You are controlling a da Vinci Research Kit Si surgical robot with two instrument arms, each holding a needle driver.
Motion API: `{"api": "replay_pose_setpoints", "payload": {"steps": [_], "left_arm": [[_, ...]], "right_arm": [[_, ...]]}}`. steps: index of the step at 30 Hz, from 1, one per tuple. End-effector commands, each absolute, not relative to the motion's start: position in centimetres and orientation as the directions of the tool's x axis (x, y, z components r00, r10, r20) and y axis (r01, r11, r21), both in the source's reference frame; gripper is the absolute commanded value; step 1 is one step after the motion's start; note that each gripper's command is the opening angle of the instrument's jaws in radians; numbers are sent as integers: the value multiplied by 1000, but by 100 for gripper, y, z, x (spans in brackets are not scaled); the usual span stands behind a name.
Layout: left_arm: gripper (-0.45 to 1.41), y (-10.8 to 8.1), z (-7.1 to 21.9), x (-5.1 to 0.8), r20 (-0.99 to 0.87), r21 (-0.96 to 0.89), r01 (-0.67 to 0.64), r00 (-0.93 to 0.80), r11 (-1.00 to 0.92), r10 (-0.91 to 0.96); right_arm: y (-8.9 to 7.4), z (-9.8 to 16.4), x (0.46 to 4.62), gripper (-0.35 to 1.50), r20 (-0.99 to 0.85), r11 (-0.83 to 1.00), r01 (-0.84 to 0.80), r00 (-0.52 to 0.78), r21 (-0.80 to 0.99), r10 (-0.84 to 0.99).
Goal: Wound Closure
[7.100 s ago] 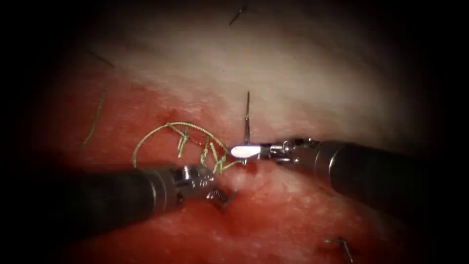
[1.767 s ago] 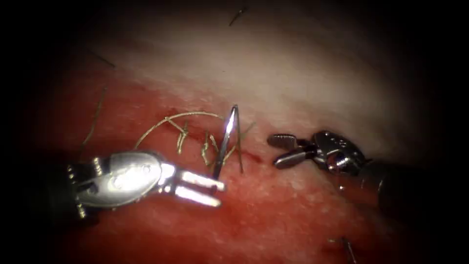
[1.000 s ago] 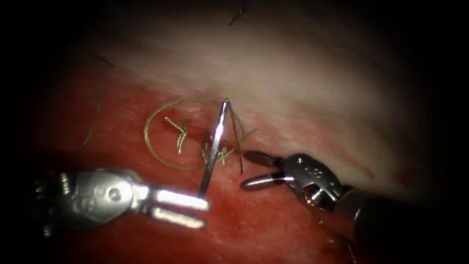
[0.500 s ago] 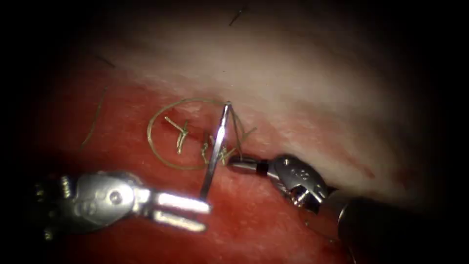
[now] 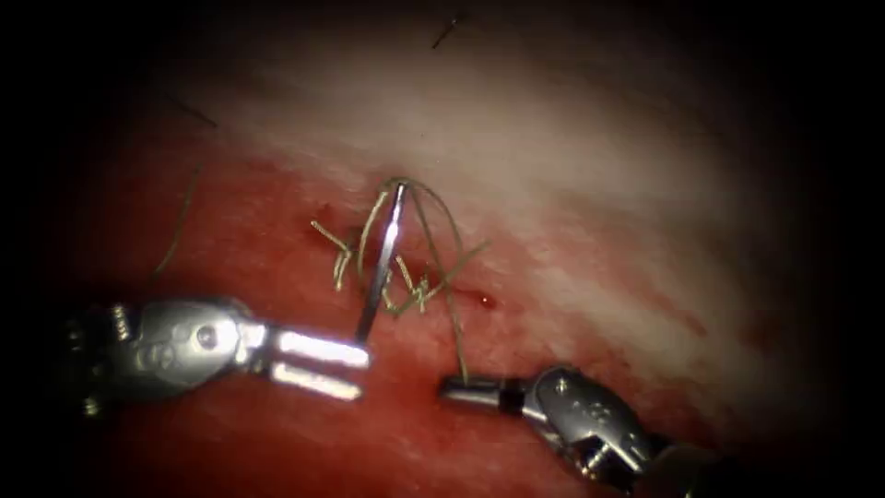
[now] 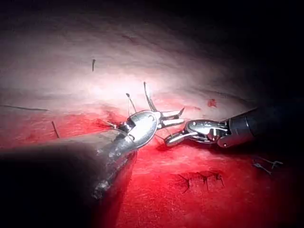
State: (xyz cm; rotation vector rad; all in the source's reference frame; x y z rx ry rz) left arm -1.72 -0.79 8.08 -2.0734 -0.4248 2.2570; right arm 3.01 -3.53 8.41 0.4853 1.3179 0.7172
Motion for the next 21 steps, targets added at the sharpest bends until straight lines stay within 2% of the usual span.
{"api": "replay_pose_setpoints", "payload": {"steps": [1, 7, 8, 9, 11, 12, 14, 21], "left_arm": [[-45, -79, 815, -176, -971, -233, 150, -100, -961, 219], [-45, -77, 814, -171, -970, -235, 151, -104, -960, 221], [-45, -76, 814, -170, -970, -235, 152, -103, -960, 221], [-45, -76, 814, -169, -970, -235, 151, -105, -960, 221], [-45, -76, 813, -166, -970, -235, 151, -106, -960, 221], [-45, -76, 813, -164, -969, -236, 152, -106, -960, 221], [-45, -76, 811, -161, -969, -237, 149, -108, -960, 222], [-45, -66, 806, -147, -966, -246, 142, -116, -959, 231]], "right_arm": [[-359, 833, 315, -35, -693, 695, -168, 81, 699, 716], [-358, 801, 318, -35, -697, 696, -100, 29, 711, 716], [-355, 801, 316, 0, -717, 715, -99, 29, 692, 697], [-351, 802, 314, 47, -744, 743, -95, 28, 663, 668], [-344, 807, 310, 108, -771, 767, -126, 22, 629, 636], [-340, 812, 310, 126, -792, 787, -144, 30, 600, 609], [-334, 821, 308, 133, -817, 812, -151, 39, 564, 575], [-319, 865, 305, 133, -891, 884, -187, 81, 427, 448]]}}
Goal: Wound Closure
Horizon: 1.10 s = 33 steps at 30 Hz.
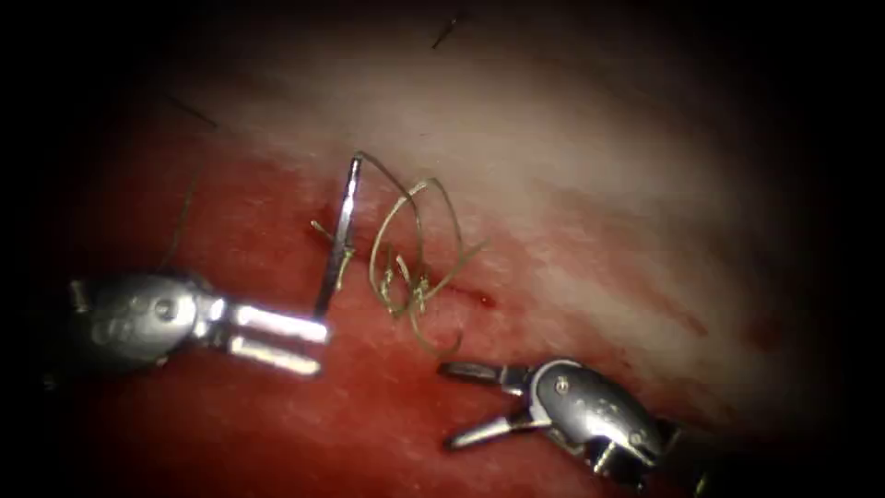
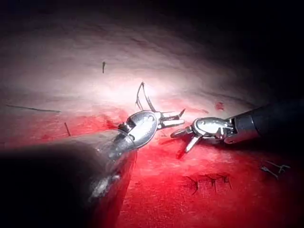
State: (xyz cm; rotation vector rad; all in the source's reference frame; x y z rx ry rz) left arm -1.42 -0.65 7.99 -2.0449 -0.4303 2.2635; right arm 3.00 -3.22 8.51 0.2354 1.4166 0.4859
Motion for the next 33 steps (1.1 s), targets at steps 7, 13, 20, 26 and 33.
{"api": "replay_pose_setpoints", "payload": {"steps": [7, 13, 20, 26, 33], "left_arm": [[-45, -69, 795, -142, -965, -251, 140, -119, -958, 236], [-45, -71, 789, -143, -964, -253, 137, -122, -958, 238], [-45, -70, 789, -144, -964, -254, 136, -122, -958, 238], [-45, -69, 792, -140, -964, -253, 138, -121, -957, 237], [-45, -66, 794, -134, -962, -261, 142, -120, -955, 245]], "right_arm": [[-306, 911, 301, 133, -900, 885, -279, 122, 373, 418], [-310, 925, 309, 126, -903, 887, -289, 133, 359, 408], [-320, 923, 317, 4, -901, 894, -269, 149, 359, 407], [-330, 907, 308, -35, -887, 896, -225, 183, 382, 424], [-353, 853, 313, -35, -881, 892, -179, 164, 415, 443]]}}
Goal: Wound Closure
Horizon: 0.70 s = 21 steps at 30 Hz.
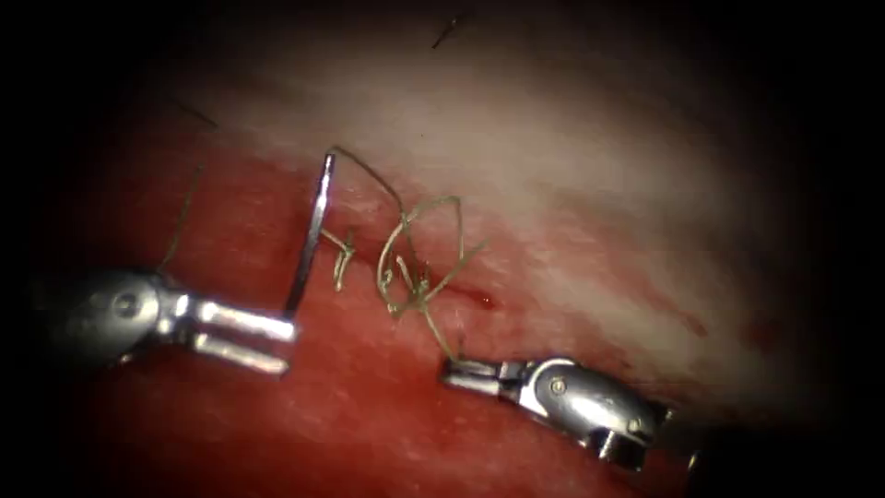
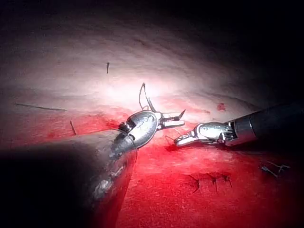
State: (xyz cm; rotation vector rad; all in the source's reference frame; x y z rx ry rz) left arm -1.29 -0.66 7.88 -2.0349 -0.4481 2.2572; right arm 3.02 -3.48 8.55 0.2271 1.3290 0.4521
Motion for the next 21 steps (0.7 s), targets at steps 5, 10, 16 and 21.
{"api": "replay_pose_setpoints", "payload": {"steps": [5, 10, 16, 21], "left_arm": [[-45, -64, 793, -129, -962, -263, 142, -121, -954, 247], [-45, -63, 792, -127, -963, -258, 142, -121, -956, 241], [-45, -63, 791, -124, -963, -258, 142, -122, -956, 242], [-45, -60, 787, -118, -963, -257, 139, -126, -956, 240]], "right_arm": [[-359, 819, 321, -35, -878, 888, -146, 148, 436, 455], [-368, 778, 331, -35, -877, 885, -81, 121, 458, 465], [-358, 764, 330, 34, -877, 879, -80, 71, 469, 475], [-337, 798, 319, 131, -890, 884, -197, 91, 425, 448]]}}
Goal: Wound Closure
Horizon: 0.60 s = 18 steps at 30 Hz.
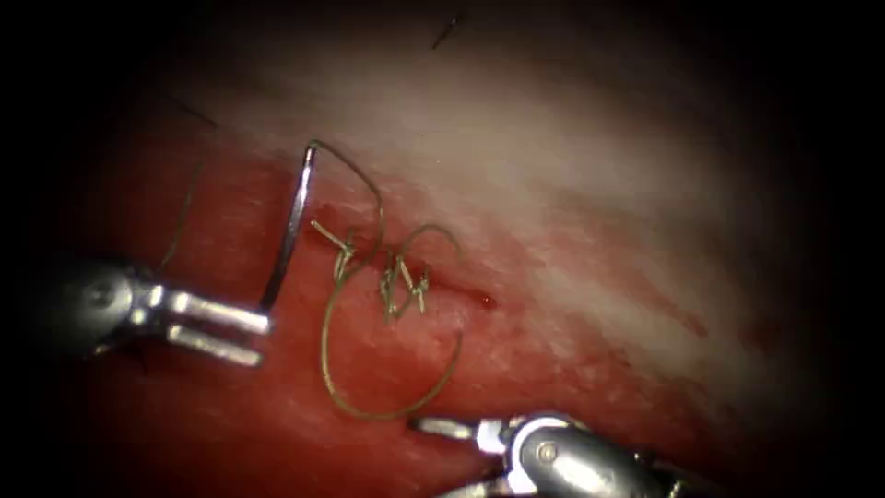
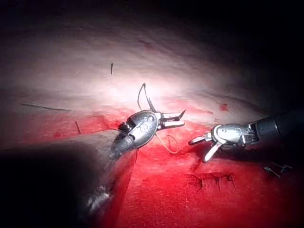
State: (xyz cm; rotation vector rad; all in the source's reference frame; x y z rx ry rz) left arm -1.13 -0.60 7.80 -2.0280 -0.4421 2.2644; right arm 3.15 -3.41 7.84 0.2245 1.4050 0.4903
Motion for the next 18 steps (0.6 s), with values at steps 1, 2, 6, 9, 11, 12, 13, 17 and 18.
{"api": "replay_pose_setpoints", "payload": {"steps": [1, 2, 6, 9, 11, 12, 13, 17, 18], "left_arm": [[-45, -59, 786, -116, -962, -257, 137, -128, -957, 241], [-45, -59, 786, -115, -962, -258, 137, -128, -956, 241], [-45, -58, 786, -113, -963, -255, 136, -130, -957, 238], [-45, -57, 786, -113, -962, -255, 135, -131, -958, 238], [-45, -57, 787, -114, -962, -254, 134, -131, -958, 237], [-45, -58, 788, -114, -963, -254, 133, -132, -958, 237], [-45, -58, 788, -114, -963, -254, 133, -132, -958, 237], [-45, -58, 787, -114, -962, -254, 133, -133, -958, 237], [-45, -58, 787, -114, -962, -255, 132, -133, -958, 237]], "right_arm": [[-334, 805, 316, 131, -893, 887, -200, 95, 417, 441], [-332, 811, 314, 131, -897, 891, -210, 103, 403, 430], [-325, 833, 304, 131, -908, 900, -242, 129, 362, 400], [-317, 854, 298, 130, -914, 904, -267, 145, 334, 380], [-316, 872, 302, 128, -917, 905, -278, 148, 321, 371], [-317, 886, 309, 128, -921, 909, -286, 154, 304, 357], [-319, 891, 313, 128, -921, 910, -286, 161, 299, 353], [-329, 911, 329, 128, -919, 919, -279, 201, 280, 340], [-333, 916, 333, 123, -918, 921, -276, 209, 274, 336]]}}
